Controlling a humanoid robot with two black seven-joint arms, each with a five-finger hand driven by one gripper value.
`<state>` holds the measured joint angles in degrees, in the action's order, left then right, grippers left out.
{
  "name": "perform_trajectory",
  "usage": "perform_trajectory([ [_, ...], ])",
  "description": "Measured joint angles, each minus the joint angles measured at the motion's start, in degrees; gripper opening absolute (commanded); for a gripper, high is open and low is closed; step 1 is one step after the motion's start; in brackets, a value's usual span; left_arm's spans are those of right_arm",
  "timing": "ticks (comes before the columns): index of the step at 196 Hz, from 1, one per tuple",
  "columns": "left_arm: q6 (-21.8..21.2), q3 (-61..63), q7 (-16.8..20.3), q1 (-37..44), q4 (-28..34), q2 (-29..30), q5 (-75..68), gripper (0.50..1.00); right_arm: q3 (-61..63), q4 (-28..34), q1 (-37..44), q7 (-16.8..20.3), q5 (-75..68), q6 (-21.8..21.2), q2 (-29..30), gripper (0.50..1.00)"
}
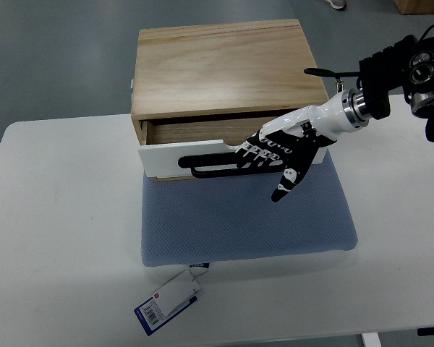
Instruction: Open wood drawer with right hand
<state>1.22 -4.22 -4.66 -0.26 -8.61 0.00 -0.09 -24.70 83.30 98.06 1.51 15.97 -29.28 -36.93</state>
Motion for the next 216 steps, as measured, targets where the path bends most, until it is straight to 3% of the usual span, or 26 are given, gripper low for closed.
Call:
perform_trajectory([
  [116,0.0,0.0,0.0,0.0,0.0,0.0,0.0,1.0,0.2,1.8,0.0,0.0,1.0,-2.7,-3.2,0.928],
  [216,0.0,0.0,0.0,0.0,0.0,0.0,0.0,1.0,1.3,2.0,4.9,-0.5,0.4,-3.4,-6.3,0.928],
])
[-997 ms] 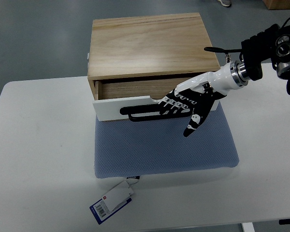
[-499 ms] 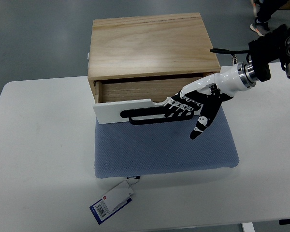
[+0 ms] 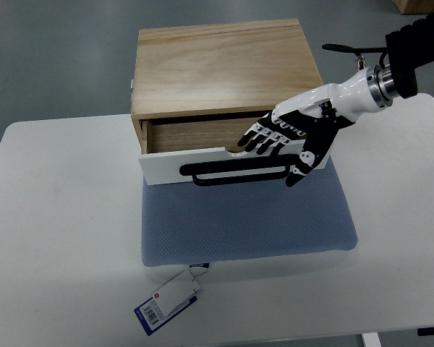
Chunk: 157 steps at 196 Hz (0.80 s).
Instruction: Open wood drawer with right hand
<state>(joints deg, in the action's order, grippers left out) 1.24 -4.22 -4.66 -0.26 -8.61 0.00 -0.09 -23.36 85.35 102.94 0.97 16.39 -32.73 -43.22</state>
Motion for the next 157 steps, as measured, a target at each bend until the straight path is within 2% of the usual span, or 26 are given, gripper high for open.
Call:
perform_trajectory([
  [37,0.0,0.0,0.0,0.0,0.0,0.0,0.0,1.0,5.0,0.0,0.5,-0.1,-0.9,-2.1,-3.8,0.928],
  [93,0.0,0.0,0.0,0.0,0.0,0.0,0.0,1.0,11.2,-1.6,-0.7,-0.1,-11.7,-1.4,-10.9,0.926],
  [120,0.0,0.0,0.0,0.0,0.0,0.0,0.0,1.0,16.1,-3.9,-5.0,-0.3,-18.9,2.3,-14.6,0.926],
  [157,0.0,0.0,0.0,0.0,0.0,0.0,0.0,1.0,29.7,-7.8,-17.8,-0.8,-20.7,11.2,-15.7,0.926],
])
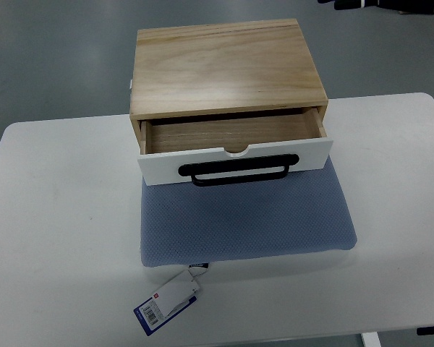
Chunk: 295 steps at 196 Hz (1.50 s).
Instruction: Open wood drawer with right hand
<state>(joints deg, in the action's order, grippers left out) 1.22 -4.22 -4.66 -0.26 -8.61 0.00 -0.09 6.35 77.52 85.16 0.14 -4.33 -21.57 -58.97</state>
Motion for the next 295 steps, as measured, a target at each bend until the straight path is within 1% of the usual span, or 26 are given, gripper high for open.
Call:
perform_trajectory([
  [7,0.0,0.0,0.0,0.0,0.0,0.0,0.0,1.0,3.1,-0.6,-2.8,0.0,0.2,1.9,0.1,0.926],
  [20,0.0,0.0,0.0,0.0,0.0,0.0,0.0,1.0,10.7,-2.2,-9.6,0.0,0.7,7.0,0.9,0.926],
  [40,0.0,0.0,0.0,0.0,0.0,0.0,0.0,1.0,19.0,-4.1,-16.8,0.3,1.2,12.6,2.6,0.926],
  [69,0.0,0.0,0.0,0.0,0.0,0.0,0.0,1.0,27.9,-6.9,-24.3,0.5,3.2,17.8,5.4,0.926],
  [99,0.0,0.0,0.0,0.0,0.0,0.0,0.0,1.0,37.1,-10.3,-31.8,0.8,8.1,23.8,10.8,0.926],
  [127,0.0,0.0,0.0,0.0,0.0,0.0,0.0,1.0,45.7,-13.1,-38.3,3.0,15.2,27.6,17.0,0.926],
  [159,0.0,0.0,0.0,0.0,0.0,0.0,0.0,1.0,54.8,-15.6,-44.7,5.3,25.0,28.7,24.4,0.926],
  [186,0.0,0.0,0.0,0.0,0.0,0.0,0.0,1.0,59.2,-16.5,-48.2,6.0,29.8,28.5,28.7,0.928],
  [266,0.0,0.0,0.0,0.0,0.0,0.0,0.0,1.0,65.9,-16.7,-55.5,5.6,36.2,29.0,37.0,0.93],
  [295,0.0,0.0,0.0,0.0,0.0,0.0,0.0,1.0,67.3,-17.2,-56.9,5.3,36.3,29.3,38.6,0.932],
])
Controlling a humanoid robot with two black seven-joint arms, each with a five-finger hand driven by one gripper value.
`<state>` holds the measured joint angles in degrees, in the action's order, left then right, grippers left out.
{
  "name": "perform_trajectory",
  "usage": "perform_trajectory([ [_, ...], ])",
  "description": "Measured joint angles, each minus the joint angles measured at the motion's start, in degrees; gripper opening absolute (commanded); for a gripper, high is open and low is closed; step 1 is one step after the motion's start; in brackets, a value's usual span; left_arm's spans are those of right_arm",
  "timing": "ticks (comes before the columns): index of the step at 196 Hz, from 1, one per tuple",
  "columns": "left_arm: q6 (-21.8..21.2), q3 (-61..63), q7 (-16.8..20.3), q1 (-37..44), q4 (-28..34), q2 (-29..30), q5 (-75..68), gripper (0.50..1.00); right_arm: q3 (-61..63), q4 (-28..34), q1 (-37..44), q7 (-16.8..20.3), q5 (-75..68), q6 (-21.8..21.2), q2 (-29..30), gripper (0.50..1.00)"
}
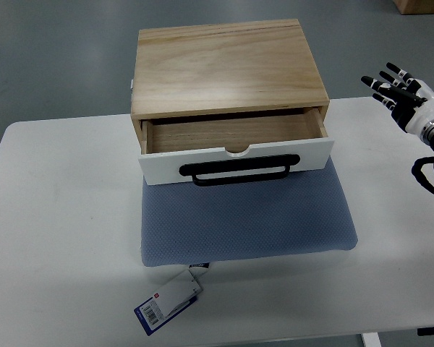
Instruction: Open wood drawer with right hand
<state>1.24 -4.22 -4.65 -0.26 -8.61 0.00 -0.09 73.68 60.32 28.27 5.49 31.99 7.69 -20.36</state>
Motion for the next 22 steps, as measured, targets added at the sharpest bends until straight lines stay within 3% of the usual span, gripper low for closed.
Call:
perform_trajectory([
  [22,0.0,0.0,0.0,0.0,0.0,0.0,0.0,1.0,0.2,-0.3,-0.3,-0.1,-0.4,0.0,0.6,0.932],
])
